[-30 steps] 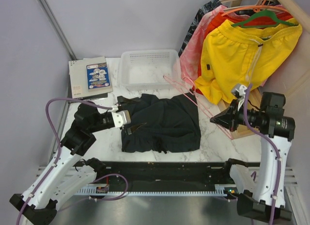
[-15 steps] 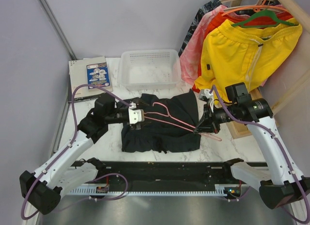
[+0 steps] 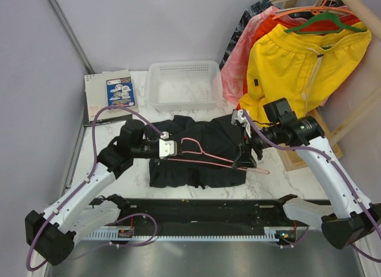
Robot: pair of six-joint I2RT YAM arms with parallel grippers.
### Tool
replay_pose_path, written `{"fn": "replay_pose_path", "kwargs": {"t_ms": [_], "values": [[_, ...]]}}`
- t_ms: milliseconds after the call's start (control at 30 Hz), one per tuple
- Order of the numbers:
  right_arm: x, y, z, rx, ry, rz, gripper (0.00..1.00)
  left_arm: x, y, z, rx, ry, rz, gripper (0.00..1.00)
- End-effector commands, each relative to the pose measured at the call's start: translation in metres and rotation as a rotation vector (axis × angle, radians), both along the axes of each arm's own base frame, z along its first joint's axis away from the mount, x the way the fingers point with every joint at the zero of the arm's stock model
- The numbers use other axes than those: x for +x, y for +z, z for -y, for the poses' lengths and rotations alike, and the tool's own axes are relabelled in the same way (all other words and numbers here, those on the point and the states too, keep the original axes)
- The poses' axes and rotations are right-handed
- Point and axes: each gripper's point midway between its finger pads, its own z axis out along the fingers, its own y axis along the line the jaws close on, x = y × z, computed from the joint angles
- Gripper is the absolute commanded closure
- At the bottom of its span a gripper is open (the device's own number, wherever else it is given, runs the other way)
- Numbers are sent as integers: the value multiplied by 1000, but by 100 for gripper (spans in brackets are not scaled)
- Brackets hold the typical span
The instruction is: Place the shorts on the hanger
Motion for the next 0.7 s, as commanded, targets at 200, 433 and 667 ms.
{"fn": "replay_pose_path", "kwargs": {"t_ms": [200, 433, 667], "values": [[79, 40, -20, -14, -151, 293, 9, -5, -8, -8, 40, 122, -226, 98], [76, 47, -70, -31, 37, 440, 16, -2, -9, -4, 65, 148, -334, 98], [57, 23, -99, -51, 182, 440, 30, -4, -9, -5, 68, 150, -346, 98]]}}
